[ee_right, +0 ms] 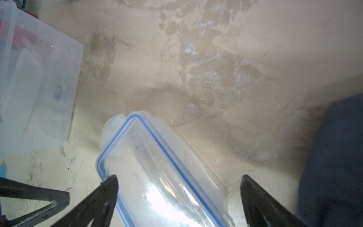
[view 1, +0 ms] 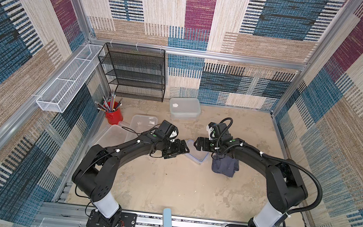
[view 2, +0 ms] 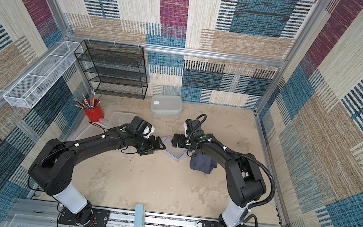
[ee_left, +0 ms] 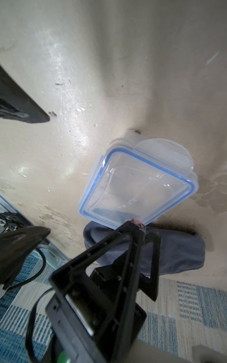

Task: Wipe the insides of the lunch boxes
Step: Adjust the lunch box at the center of the board, then move the lunch box to the center of the board.

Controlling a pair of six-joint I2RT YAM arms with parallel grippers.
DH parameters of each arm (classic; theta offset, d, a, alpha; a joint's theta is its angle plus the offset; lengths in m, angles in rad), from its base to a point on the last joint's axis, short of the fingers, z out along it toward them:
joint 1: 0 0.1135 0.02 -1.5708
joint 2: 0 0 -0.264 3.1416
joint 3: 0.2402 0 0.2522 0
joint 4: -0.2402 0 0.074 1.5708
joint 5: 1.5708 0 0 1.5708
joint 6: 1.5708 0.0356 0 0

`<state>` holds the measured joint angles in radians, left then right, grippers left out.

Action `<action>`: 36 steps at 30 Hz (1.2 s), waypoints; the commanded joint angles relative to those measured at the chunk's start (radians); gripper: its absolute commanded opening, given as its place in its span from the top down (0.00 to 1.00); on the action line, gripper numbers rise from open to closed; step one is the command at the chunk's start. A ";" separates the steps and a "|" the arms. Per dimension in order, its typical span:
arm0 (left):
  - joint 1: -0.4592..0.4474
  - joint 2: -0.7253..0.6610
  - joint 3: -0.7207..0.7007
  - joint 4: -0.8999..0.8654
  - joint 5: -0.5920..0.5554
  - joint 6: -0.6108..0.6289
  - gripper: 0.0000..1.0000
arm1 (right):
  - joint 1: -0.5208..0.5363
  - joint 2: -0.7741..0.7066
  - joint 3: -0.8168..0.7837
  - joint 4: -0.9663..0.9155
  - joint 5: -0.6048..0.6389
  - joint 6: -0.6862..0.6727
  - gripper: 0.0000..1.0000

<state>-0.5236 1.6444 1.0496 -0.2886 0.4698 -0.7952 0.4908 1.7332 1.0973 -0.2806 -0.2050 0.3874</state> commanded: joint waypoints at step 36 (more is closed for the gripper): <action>0.043 0.334 0.246 0.097 0.006 -0.052 0.39 | 0.025 0.051 -0.156 0.470 -0.170 0.351 0.46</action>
<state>-0.4850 1.9705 1.2819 -0.1455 0.4438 -0.8829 0.5140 1.7576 0.8963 0.1375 -0.3443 0.7704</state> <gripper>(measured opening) 0.605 0.521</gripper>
